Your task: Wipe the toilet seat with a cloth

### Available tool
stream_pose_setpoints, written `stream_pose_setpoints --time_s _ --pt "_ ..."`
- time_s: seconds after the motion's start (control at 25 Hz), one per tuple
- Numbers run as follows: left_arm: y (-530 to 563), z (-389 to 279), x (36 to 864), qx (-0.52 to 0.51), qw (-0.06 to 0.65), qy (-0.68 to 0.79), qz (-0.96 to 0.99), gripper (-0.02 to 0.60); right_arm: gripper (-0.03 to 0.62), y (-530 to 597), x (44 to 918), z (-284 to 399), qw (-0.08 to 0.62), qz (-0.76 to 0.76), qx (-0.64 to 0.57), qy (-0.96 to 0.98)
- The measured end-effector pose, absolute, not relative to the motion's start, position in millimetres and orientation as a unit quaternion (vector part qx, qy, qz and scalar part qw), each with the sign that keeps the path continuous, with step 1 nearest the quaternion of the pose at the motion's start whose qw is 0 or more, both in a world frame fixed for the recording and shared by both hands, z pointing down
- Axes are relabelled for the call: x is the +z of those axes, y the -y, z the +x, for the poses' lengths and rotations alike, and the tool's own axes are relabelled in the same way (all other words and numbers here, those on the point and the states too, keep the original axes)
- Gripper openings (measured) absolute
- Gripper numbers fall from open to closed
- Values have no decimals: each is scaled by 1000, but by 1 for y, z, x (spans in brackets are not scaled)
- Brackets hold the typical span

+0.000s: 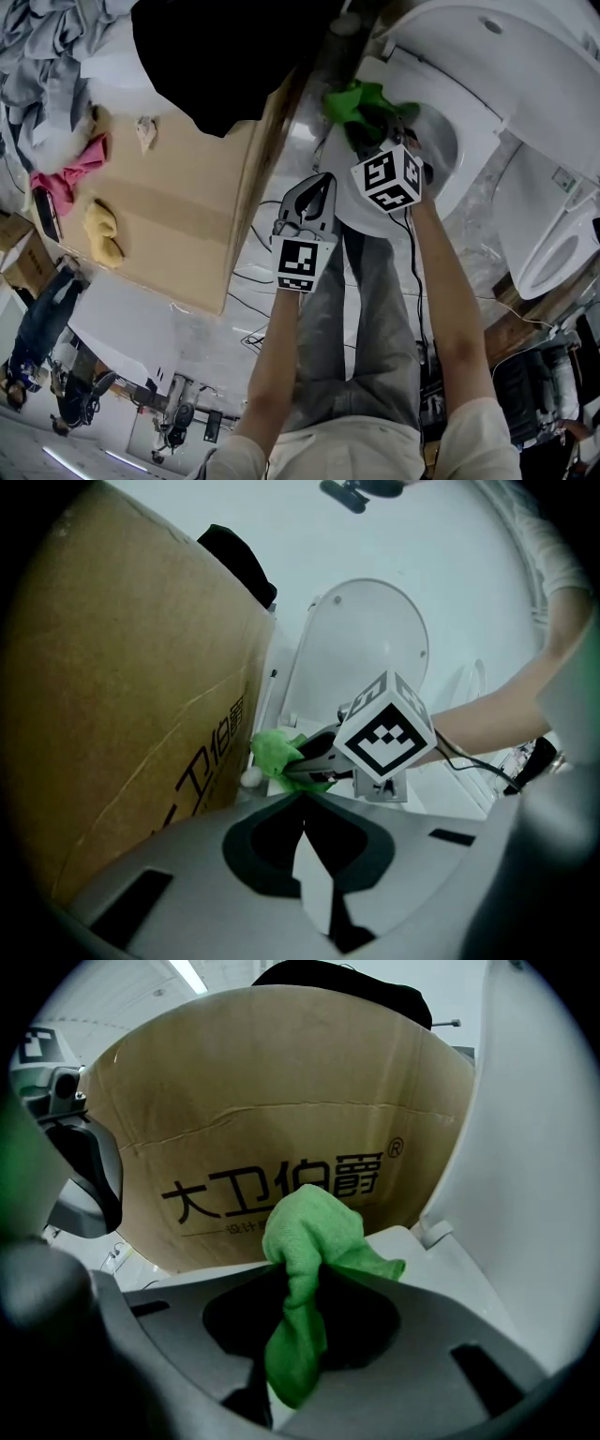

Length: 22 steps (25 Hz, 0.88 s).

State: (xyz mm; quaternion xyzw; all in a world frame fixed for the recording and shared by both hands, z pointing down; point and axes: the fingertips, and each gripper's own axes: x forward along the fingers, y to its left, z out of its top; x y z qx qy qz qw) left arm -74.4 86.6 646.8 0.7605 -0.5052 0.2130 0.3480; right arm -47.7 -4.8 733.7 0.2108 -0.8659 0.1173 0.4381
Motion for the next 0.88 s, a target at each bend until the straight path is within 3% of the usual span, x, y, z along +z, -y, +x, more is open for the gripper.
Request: stream_pose_setpoints --time_s 0.52,0.88 --pt "-107 -79 620 215 332 503 768 12 98 -70 724 -54 429 172 196 865" --pt "-113 -65 546 216 304 480 794 12 100 -111 626 -4 387 244 239 856"
